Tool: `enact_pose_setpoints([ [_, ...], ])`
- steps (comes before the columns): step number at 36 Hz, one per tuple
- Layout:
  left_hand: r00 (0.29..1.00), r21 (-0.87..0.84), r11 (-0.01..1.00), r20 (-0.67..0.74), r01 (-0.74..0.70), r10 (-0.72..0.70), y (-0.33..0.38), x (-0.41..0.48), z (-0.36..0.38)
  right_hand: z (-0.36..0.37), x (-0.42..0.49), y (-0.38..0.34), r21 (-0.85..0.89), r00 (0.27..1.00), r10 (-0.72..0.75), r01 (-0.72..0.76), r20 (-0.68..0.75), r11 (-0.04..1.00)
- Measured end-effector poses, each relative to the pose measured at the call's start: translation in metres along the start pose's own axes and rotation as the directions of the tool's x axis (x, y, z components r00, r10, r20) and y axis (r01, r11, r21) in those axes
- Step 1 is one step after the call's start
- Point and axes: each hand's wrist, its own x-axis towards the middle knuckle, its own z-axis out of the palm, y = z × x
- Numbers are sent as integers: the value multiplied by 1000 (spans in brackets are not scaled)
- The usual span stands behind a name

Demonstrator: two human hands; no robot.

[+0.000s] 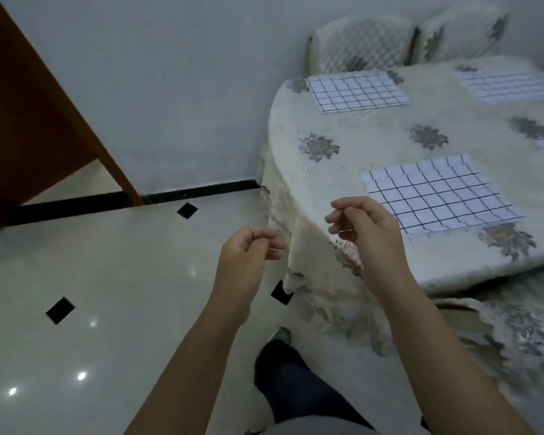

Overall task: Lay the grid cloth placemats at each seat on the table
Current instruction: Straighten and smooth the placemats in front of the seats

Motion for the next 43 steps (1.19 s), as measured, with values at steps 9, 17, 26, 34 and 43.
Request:
enact_pose_setpoints([
  [9,971,74,994,232,-81,62,52,132,49,5,103,-10,88,962,19,6,-273,996],
  [17,888,110,991,459,-80,21,74,204,107,-14,154,-25,89,877,26,20,-479,996],
  [26,737,183,979,673,-88,-60,79,250,154,-27,184,-21,131,725,92,-3,-683,991],
  [34,568,243,957,815,-158,-113,94,310,189,-22,221,-20,141,525,111,16,-844,990],
  [43,344,271,914,925,-303,-160,110,373,224,-20,252,-15,237,249,199,131,-948,963],
])
